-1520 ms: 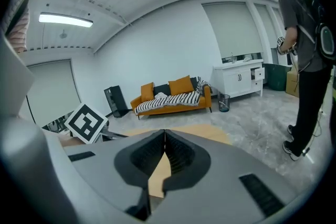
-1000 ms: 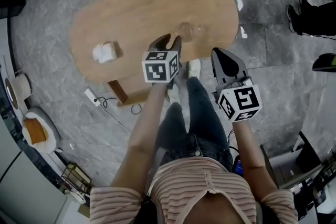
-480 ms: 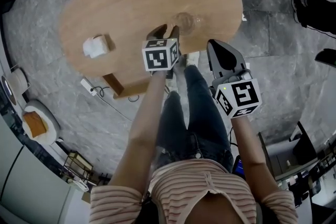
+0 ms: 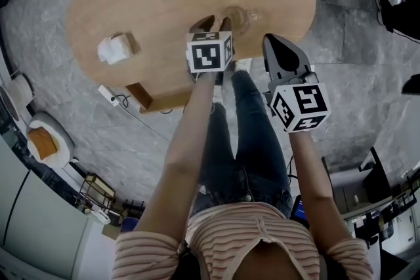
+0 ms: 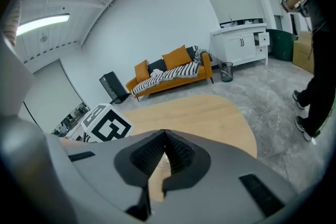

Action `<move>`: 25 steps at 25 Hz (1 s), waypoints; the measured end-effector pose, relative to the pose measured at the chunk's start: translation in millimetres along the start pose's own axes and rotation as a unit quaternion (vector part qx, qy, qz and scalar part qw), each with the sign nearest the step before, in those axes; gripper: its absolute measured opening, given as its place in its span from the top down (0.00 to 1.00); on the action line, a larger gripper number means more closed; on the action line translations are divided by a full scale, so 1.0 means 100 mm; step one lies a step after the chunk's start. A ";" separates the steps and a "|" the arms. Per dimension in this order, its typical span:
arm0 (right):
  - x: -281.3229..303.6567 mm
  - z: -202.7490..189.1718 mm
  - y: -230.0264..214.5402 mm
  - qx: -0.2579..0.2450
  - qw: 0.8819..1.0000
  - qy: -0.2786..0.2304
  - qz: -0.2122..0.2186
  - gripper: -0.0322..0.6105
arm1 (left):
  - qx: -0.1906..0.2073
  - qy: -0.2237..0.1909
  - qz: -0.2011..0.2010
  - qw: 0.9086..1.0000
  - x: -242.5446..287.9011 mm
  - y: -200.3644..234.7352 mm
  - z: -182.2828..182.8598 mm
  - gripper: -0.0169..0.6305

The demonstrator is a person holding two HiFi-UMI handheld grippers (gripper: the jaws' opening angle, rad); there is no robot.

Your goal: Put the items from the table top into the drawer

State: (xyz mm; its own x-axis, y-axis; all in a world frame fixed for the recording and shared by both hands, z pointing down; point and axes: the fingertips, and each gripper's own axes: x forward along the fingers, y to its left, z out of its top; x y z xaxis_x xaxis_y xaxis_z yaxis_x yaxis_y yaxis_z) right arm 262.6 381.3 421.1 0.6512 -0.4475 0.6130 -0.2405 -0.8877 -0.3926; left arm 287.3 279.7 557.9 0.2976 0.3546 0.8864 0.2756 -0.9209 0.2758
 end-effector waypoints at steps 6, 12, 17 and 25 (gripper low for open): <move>0.15 -0.06 -0.03 -0.001 1.000 0.012 0.005 0.94 | 0.004 0.020 0.012 1.000 0.18 0.06 -0.03 0.78; 0.23 -0.13 -0.05 -0.001 1.000 0.022 0.009 0.94 | 0.006 0.032 0.026 0.999 0.29 0.12 -0.04 0.78; 0.24 -0.14 -0.08 0.000 1.000 0.028 0.013 0.94 | 0.006 0.041 0.043 0.998 0.34 0.13 -0.02 0.84; 0.29 -0.18 -0.04 0.000 0.999 0.034 0.018 0.94 | 0.008 0.044 0.060 0.997 0.34 0.19 -0.06 0.90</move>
State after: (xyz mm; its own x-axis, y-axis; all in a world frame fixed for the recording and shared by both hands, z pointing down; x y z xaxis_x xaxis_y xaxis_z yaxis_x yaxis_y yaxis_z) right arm 269.5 370.3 453.4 0.5912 -0.4851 0.6443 -0.2621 -0.8711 -0.4154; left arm 297.2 273.5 595.8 0.2475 0.2264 0.9421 0.2570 -0.9528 0.1615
